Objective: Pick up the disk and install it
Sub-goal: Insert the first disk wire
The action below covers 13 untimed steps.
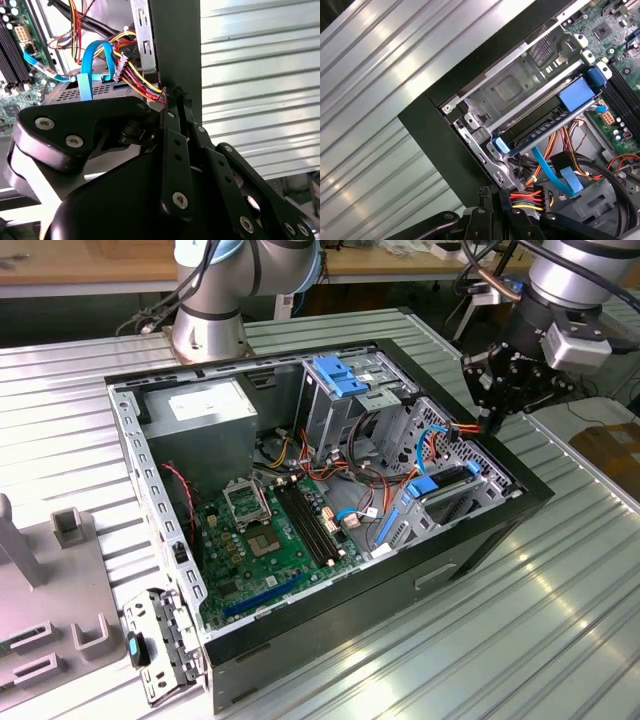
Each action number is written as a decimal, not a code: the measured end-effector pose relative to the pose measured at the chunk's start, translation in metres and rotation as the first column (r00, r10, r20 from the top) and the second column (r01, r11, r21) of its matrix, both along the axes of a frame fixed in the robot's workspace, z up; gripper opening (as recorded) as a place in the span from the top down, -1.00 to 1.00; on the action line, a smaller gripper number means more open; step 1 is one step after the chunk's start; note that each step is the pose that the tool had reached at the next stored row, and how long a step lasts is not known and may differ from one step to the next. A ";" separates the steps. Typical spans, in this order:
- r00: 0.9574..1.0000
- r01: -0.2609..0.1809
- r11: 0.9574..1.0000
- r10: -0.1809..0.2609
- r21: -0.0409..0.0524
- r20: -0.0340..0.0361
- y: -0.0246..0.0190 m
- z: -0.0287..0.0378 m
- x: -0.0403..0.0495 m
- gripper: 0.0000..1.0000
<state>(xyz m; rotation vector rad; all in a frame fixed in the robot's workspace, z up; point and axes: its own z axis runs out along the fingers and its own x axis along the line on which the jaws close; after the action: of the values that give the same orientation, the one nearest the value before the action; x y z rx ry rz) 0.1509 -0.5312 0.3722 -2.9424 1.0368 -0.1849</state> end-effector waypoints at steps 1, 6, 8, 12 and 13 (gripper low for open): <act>1.000 0.019 1.000 -0.019 0.000 0.000 0.0000 -0.0001 0.0000 0.66; 0.988 0.152 0.988 -0.152 0.000 -0.004 0.0000 -0.0001 0.0000 0.66; 0.976 0.217 0.976 -0.217 -0.001 -0.005 0.0000 -0.0003 0.0000 0.66; 0.965 0.261 0.965 -0.261 -0.001 -0.005 0.0000 -0.0009 -0.0088 0.66; 0.965 0.263 0.965 -0.263 -0.001 -0.005 0.0000 -0.0009 -0.0107 0.66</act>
<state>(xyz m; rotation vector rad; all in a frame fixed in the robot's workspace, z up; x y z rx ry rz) 0.1403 -0.5312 0.3713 -2.7951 1.4254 -0.1799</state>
